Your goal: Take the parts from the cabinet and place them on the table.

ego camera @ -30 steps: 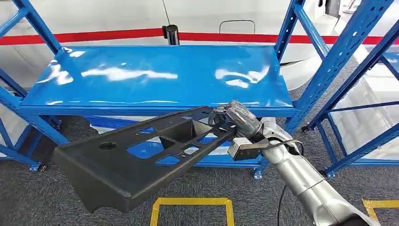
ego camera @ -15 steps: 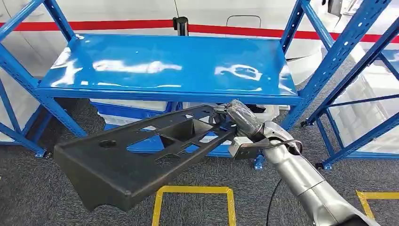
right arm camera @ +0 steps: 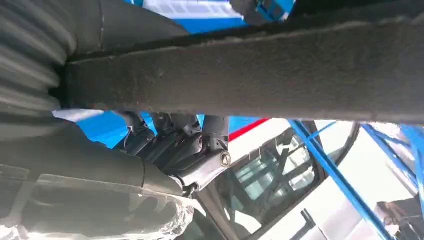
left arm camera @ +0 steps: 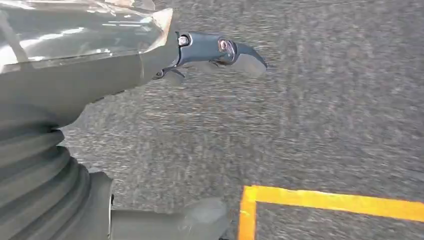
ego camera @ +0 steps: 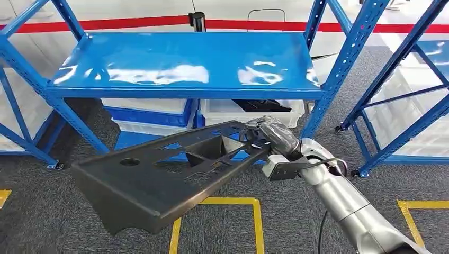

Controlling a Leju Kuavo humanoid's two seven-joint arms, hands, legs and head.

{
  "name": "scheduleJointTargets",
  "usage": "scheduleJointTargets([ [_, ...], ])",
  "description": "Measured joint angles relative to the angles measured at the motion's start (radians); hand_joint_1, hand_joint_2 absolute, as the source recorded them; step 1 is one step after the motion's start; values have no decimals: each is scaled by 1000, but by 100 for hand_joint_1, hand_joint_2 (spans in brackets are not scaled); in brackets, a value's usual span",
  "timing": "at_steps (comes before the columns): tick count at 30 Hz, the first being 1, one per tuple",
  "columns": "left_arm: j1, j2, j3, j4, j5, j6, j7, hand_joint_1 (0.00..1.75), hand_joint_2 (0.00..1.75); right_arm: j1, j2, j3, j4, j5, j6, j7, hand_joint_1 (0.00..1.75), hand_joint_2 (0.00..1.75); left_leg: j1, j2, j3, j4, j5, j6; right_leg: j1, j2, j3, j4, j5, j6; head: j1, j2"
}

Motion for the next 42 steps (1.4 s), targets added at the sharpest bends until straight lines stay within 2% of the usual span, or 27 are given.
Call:
scheduleJointTargets([
  [1, -1, 0, 0, 0, 0, 0, 0, 0, 175, 0, -1, 0, 0, 0, 0, 0, 162, 175, 0, -1, 62, -80, 5, 5, 0, 0, -6, 0, 7, 5, 0, 0],
  [2, -3, 1, 0, 0, 0, 0, 0, 0, 175, 0, -2, -1, 0, 0, -1, 0, 162, 175, -3, -4, 127, -163, -23, 12, 4, 0, -11, 1, 14, 10, -1, 0],
  [3, -4, 2, 0, 0, 0, 0, 0, 0, 175, -2, -4, -2, 0, 0, -1, 0, 162, 175, -6, -6, 147, -210, -35, 16, 7, -3, -13, 1, 21, 19, 2, 0],
  [5, -4, 2, 0, 0, 0, 0, 0, 0, 175, -2, -5, -1, 0, 0, -2, -1, 162, 175, -14, -5, 135, -208, -31, 25, 3, -5, -17, -6, 41, 35, 0, 0],
  [6, -3, 1, 0, 0, 0, 0, 0, 0, 175, -1, -5, -1, 0, 0, -2, -1, 162, 175, -17, -4, 129, -215, -18, 37, 5, -4, -18, -12, 52, 45, 1, 0],
  [7, -3, -1, 0, 0, 1, 0, 0, 0, 175, -2, -7, -1, 0, 0, -2, -1, 162, 175, -7, 3, 124, -224, 0, 50, 7, -5, -27, -1, 41, 45, 1, 0],
  [9, -3, 0, 0, 0, 2, 0, 0, 0, 175, -3, -8, -1, 0, 1, -2, -1, 162, 175, -12, 7, 94, -224, 25, 68, 5, -3, -67, 88, -65, 29, 4, 0],
  [11, -3, 0, 1, 0, 2, 0, -2, 0, 175, -3, -7, 0, 2, 1, -2, -1, 162, 175, -14, 8, 62, -223, 50, 68, 4, -3, -102, 242, -151, 27, 4, 0],
  [13, -2, -1, 0, 0, 2, -2, -2, 0, 175, -1, -7, 0, 4, 1, -2, -1, 162, 175, -14, 8, 31, -222, 73, 66, 5, -3, -98, 312, -140, 46, 4, 0],
  [15, -3, -2, 0, 0, 0, -6, -2, 0, 175, -1, -7, 0, 4, 2, -3, -2, 162, 175, -14, 8, -2, -219, 98, 60, 5, -3, -18, 232, -76, 69, 4, 0],
  [16, -3, -2, 0, 0, -1, -7, -2, 0, 175, -2, -8, 0, 3, 1, -3, -3, 162, 175, -14, 8, -15, -215, 108, 56, 5, -3, 48, 147, -67, 69, 5, 0],
  [18, -3, -2, 0, 0, -3, -7, -2, 0, 175, -5, -8, -2, 3, 2, -4, -3, 162, 175, -20, 8, -33, -205, 121, 45, 15, -2, 169, -27, -120, 50, 4, 0],
  [21, -3, -2, 0, 0, -10, -9, -2, 0, 175, 0, -13, -1, 3, 0, -9, -7, 162, 175, -16, 8, -37, -215, 153, 26, 20, 1, 138, -27, -109, 24, -2, 0],
  [22, 0, 1, 0, 0, -10, -9, -1, 0, 175, 2, -16, -1, 3, 0, -10, -7, 162, 175, -11, 6, -44, -211, 149, 20, -3, -2, 134, -32, -95, 9, 1, 0],
  [24, 1, 0, 0, 0, -12, -9, 1, 0, 175, 2, -17, -1, 3, 1, -10, -8, 162, 175, -8, 1, -69, -139, 29, 10, 1, -4, 117, -31, -72, -10, -6, 0],
  [25, 1, 0, 0, 0, -12, -9, 2, 0, 175, 4, -16, -1, 3, 0, -11, -8, 162, 175, -8, 0, -83, -75, -31, 4, 2, -4, 104, -30, -59, -11, -8, 0],
  [26, -1, 0, 0, 0, -13, -9, 2, 0, 175, 5, -17, 0, 3, 0, -11, -8, 162, 175, -8, 0, -100, 8, -78, -2, 2, -4, 88, -29, -48, -11, -6, 0],
  [27, -1, 1, 0, 0, -13, -9, 2, 0, 175, 8, -17, 0, 3, 0, -11, -8, 162, 175, -7, 0, -108, 69, -87, -7, 3, -4, 74, -29, -37, -10, -7, 0],
  [29, -1, 1, 0, 0, -9, -11, 2, 0, 175, 14, -16, 0, 3, 1, -11, -8, 162, 175, -2, 0, -79, 85, -33, -11, 2, -4, 46, -25, -17, -3, -7, 0],
  [30, -1, 2, 1, 0, -3, -12, 0, 0, 175, 14, -16, 0, 3, 1, -11, -8, 162, 175, 0, 0, -39, 40, 1, -9, 2, -4, 34, -23, -9, 0, -8, 0],
  [31, -1, 2, 1, 0, 2, -12, -3, 0, 175, 13, -16, 0, 3, 1, -11, -8, 162, 175, 1, 0, 26, -46, 21, -5, 2, -4, 24, -19, -2, 6, -8, 0],
  [33, -2, 3, 2, 0, 2, -10, -7, 0, 175, 12, -15, -1, 3, 0, -11, -8, 162, 175, -4, -7, 135, -201, -12, 7, 10, -4, 13, -13, 8, 15, -7, 0],
  [35, -2, 3, 2, 0, 2, -10, -8, 0, 175, 7, -12, 0, 3, 1, -11, -7, 162, 175, -9, -7, 129, -213, -17, 15, 7, -7, 8, -15, 25, 33, -6, 0],
  [37, -2, 2, 2, 0, 2, -10, -9, 0, 175, 8, -12, 0, 3, 0, -11, -8, 162, 175, -11, -4, 117, -221, 4, 41, 14, -6, 1, -19, 39, 50, -4, 0],
  [39, -3, 1, 2, 0, 2, -9, -10, 0, 175, 5, -13, 0, 3, 1, -11, -8, 162, 175, -8, 2, 94, -226, 27, 63, 8, -4, -39, 47, -38, 35, -2, 0],
  [41, -3, 2, 2, 0, 2, -9, -11, 0, 175, 6, -13, 0, 3, 0, -11, -7, 162, 175, -11, 3, 65, -226, 50, 68, 7, -3, -83, 197, -134, 22, -1, 0],
  [42, -3, 2, 2, 0, 2, -9, -11, 0, 175, 7, -13, 0, 4, 0, -11, -7, 162, 175, -12, 3, 51, -225, 60, 68, 8, -3, -98, 261, -156, 25, 0, 0],
])
